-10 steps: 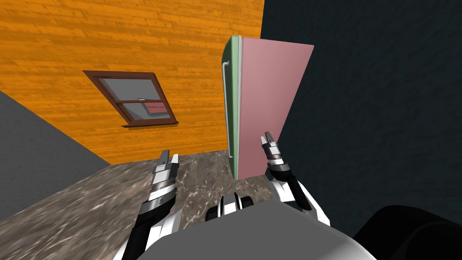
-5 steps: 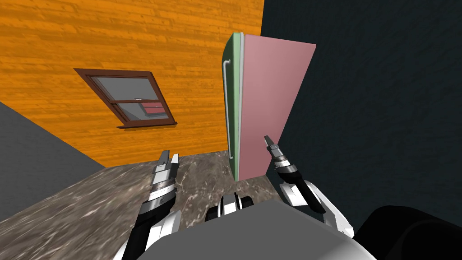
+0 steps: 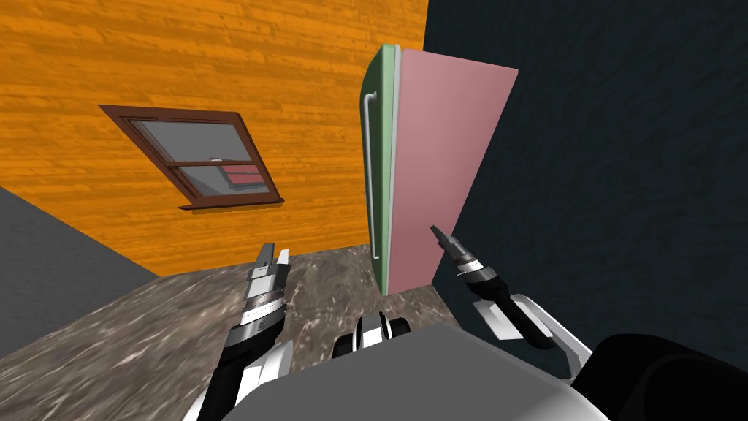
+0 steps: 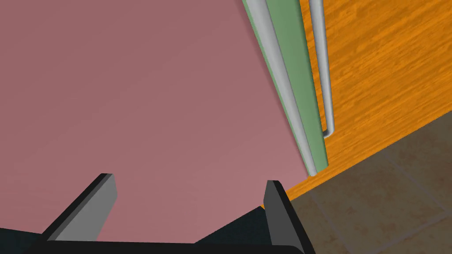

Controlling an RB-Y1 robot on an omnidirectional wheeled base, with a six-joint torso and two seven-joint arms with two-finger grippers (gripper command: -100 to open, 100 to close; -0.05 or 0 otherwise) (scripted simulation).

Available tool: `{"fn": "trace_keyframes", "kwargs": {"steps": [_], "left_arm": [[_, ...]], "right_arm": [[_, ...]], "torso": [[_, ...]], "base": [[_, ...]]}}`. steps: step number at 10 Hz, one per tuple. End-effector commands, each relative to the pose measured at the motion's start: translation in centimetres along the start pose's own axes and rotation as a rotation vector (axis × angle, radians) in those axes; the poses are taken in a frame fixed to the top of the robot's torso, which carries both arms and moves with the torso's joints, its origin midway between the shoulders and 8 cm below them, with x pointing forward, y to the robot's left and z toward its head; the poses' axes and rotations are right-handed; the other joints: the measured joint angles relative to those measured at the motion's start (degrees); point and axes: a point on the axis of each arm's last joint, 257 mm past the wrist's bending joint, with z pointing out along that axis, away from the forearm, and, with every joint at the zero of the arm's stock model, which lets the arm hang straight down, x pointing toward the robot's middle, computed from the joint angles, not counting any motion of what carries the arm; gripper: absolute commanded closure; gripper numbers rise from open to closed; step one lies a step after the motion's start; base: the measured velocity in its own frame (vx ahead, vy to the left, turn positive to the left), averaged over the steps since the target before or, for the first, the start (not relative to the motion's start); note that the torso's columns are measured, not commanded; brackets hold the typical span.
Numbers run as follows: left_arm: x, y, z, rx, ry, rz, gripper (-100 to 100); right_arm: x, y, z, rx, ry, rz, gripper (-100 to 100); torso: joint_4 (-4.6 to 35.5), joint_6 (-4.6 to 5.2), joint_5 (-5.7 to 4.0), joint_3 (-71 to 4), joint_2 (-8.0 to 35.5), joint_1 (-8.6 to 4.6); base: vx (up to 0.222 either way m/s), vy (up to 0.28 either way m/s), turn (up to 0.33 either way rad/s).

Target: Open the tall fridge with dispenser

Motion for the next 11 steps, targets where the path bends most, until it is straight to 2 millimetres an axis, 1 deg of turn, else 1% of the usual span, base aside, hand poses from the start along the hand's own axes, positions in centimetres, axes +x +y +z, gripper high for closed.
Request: {"fn": "trace_keyframes", "kwargs": {"steps": [1,2,3,4,5,6,7,8,9,10,11], "left_arm": [[0.0,0.0,0.0,0.000,0.000,0.000,0],[0.0,0.0,0.0,0.000,0.000,0.000,0],[0.0,0.0,0.0,0.000,0.000,0.000,0],[0.0,0.0,0.0,0.000,0.000,0.000,0],[0.0,0.0,0.0,0.000,0.000,0.000,0],[0.0,0.0,0.0,0.000,0.000,0.000,0],[0.0,0.0,0.0,0.000,0.000,0.000,0],[0.0,0.0,0.0,0.000,0.000,0.000,0],[0.0,0.0,0.0,0.000,0.000,0.000,0],[0.0,0.0,0.0,0.000,0.000,0.000,0],[0.0,0.0,0.0,0.000,0.000,0.000,0]], "right_arm": [[-0.7,-2.0,-0.9,0.030,0.070,-0.158,-100],[-1.1,-3.4,-1.6,0.054,0.110,-0.247,-100],[-1.4,-3.4,-1.4,0.047,0.115,-0.262,-100],[-2.0,-4.7,-2.0,0.066,0.156,-0.358,-100],[-2.1,-4.7,-1.9,0.062,0.158,-0.367,-100],[-3.0,-5.9,-2.3,0.074,0.201,-0.469,-100],[-3.4,-7.1,-2.8,0.088,0.243,-0.552,-100],[-4.1,-7.0,-2.5,0.079,0.243,-0.576,-100],[-4.9,-8.1,-2.8,0.087,0.282,-0.669,-100],[-5.2,-8.0,-2.6,0.083,0.283,-0.679,-100],[-6.2,-8.9,-2.8,0.086,0.319,-0.772,-100]], "torso": [[-0.01,0.01,0.02,-0.02,-0.03,0.08],[0.01,-0.02,0.01,0.01,0.04,0.02],[0.02,0.00,-0.01,0.04,0.06,-0.03],[0.02,-0.01,-0.02,0.06,0.09,-0.05],[0.02,0.00,0.00,0.03,0.04,0.01],[0.01,0.00,0.01,0.03,0.06,0.04],[0.00,0.00,0.01,0.00,0.00,0.04],[-0.01,0.01,0.02,-0.02,-0.03,0.10],[0.00,-0.03,0.03,-0.01,0.00,0.08],[0.00,0.00,0.02,0.01,0.02,0.08],[0.02,-0.01,0.00,0.05,0.08,-0.02]], "base": [[0.054,0.052,-0.032],[0.052,0.041,-0.037],[0.039,0.028,-0.021],[0.047,0.041,-0.041],[0.039,0.040,-0.020],[0.051,0.041,-0.037],[0.068,0.066,-0.060],[0.058,0.069,-0.024],[0.060,0.078,-0.028],[0.041,0.061,-0.017],[0.041,0.062,-0.022]]}}
